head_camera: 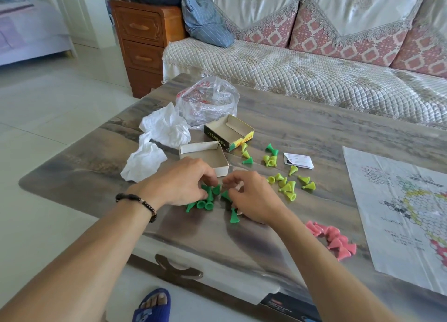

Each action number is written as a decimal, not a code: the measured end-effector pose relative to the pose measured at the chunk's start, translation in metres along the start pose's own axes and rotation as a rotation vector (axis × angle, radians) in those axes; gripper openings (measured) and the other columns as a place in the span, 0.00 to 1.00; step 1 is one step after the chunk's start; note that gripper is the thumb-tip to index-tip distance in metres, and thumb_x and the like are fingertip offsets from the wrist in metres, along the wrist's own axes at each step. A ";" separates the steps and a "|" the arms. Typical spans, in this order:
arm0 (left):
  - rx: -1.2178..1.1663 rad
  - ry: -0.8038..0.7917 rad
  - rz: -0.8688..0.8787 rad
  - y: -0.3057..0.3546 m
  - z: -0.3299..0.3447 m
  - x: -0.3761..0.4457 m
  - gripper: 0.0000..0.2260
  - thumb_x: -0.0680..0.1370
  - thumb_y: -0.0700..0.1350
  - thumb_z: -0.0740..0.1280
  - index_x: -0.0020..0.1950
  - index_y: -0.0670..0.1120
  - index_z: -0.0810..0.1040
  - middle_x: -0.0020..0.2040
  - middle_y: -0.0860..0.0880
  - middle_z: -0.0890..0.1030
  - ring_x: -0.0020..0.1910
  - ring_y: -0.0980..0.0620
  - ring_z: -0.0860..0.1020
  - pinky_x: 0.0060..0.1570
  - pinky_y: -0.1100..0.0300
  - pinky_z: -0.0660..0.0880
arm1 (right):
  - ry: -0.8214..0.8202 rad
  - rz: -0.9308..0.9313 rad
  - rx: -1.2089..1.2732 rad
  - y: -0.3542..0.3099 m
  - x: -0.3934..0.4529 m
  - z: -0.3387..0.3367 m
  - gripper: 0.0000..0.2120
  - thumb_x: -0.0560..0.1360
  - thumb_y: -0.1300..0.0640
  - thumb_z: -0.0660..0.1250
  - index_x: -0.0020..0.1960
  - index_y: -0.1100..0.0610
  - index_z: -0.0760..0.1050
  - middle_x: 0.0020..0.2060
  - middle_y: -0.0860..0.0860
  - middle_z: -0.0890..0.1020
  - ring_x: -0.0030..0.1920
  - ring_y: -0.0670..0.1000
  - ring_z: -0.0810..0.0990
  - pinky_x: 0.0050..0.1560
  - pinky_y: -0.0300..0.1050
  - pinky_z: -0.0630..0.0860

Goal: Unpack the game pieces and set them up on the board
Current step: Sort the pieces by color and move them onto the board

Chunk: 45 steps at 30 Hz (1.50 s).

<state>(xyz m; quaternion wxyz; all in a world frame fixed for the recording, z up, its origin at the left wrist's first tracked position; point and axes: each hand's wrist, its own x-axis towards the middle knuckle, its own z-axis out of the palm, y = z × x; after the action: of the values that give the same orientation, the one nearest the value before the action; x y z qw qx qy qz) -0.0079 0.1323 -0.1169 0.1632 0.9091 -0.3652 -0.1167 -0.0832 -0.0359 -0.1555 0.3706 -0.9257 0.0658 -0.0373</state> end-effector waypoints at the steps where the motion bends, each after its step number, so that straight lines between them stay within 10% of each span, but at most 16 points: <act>1: -0.013 0.010 0.002 -0.001 0.000 0.000 0.14 0.71 0.44 0.72 0.54 0.59 0.81 0.35 0.61 0.77 0.38 0.59 0.77 0.45 0.52 0.78 | 0.004 0.010 0.020 0.000 0.000 -0.001 0.14 0.74 0.61 0.61 0.55 0.51 0.79 0.42 0.44 0.81 0.41 0.48 0.80 0.41 0.36 0.76; 4: -0.050 0.065 0.011 -0.002 -0.001 0.002 0.12 0.72 0.44 0.70 0.52 0.59 0.81 0.29 0.68 0.74 0.33 0.65 0.74 0.43 0.54 0.78 | 0.041 0.029 0.034 0.001 0.000 -0.005 0.14 0.75 0.61 0.59 0.55 0.51 0.79 0.36 0.40 0.77 0.39 0.48 0.77 0.45 0.44 0.78; 12: -0.120 0.226 0.083 0.008 0.001 0.028 0.09 0.75 0.48 0.69 0.55 0.55 0.81 0.38 0.65 0.75 0.44 0.62 0.78 0.47 0.59 0.76 | 0.224 0.018 -0.084 0.017 0.007 -0.034 0.10 0.74 0.60 0.64 0.51 0.52 0.81 0.38 0.42 0.80 0.37 0.40 0.75 0.35 0.25 0.66; 20: -0.013 0.269 0.164 0.030 0.009 0.083 0.15 0.74 0.45 0.70 0.60 0.52 0.79 0.50 0.53 0.79 0.50 0.52 0.76 0.50 0.58 0.72 | 0.409 0.161 -0.175 0.055 0.042 -0.080 0.11 0.73 0.62 0.63 0.51 0.56 0.82 0.43 0.51 0.84 0.47 0.54 0.81 0.48 0.45 0.76; 28: 0.196 0.222 0.236 0.043 0.031 0.113 0.11 0.76 0.44 0.68 0.59 0.51 0.80 0.57 0.50 0.80 0.58 0.49 0.76 0.54 0.54 0.69 | 0.104 0.178 -0.482 0.071 0.099 -0.094 0.19 0.74 0.59 0.64 0.64 0.50 0.76 0.56 0.56 0.82 0.58 0.59 0.78 0.59 0.50 0.75; 32: 0.184 0.235 0.241 0.046 0.033 0.117 0.07 0.77 0.44 0.68 0.53 0.51 0.81 0.53 0.51 0.81 0.55 0.49 0.77 0.54 0.53 0.69 | 0.066 0.160 -0.553 0.072 0.110 -0.093 0.15 0.73 0.63 0.64 0.56 0.51 0.81 0.52 0.57 0.83 0.52 0.58 0.80 0.50 0.46 0.76; 37: 0.013 0.239 0.192 0.039 0.028 0.112 0.10 0.75 0.44 0.70 0.56 0.51 0.80 0.46 0.52 0.82 0.47 0.50 0.79 0.45 0.57 0.73 | -0.048 0.002 -0.635 0.075 0.111 -0.095 0.25 0.75 0.61 0.68 0.69 0.47 0.67 0.57 0.54 0.78 0.58 0.57 0.76 0.45 0.45 0.67; 45: -0.179 0.258 0.142 0.032 0.018 0.087 0.07 0.72 0.41 0.73 0.47 0.50 0.82 0.38 0.56 0.80 0.37 0.61 0.78 0.42 0.64 0.76 | 0.088 -0.007 -0.540 0.076 0.110 -0.093 0.10 0.72 0.66 0.65 0.48 0.55 0.80 0.48 0.55 0.81 0.47 0.57 0.79 0.42 0.42 0.71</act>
<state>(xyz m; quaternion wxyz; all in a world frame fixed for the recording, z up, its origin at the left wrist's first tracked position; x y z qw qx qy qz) 0.0272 0.0457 -0.1289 0.2971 0.8701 -0.3928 -0.0191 0.0079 -0.1699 -0.1382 0.1069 -0.9887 0.0861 -0.0596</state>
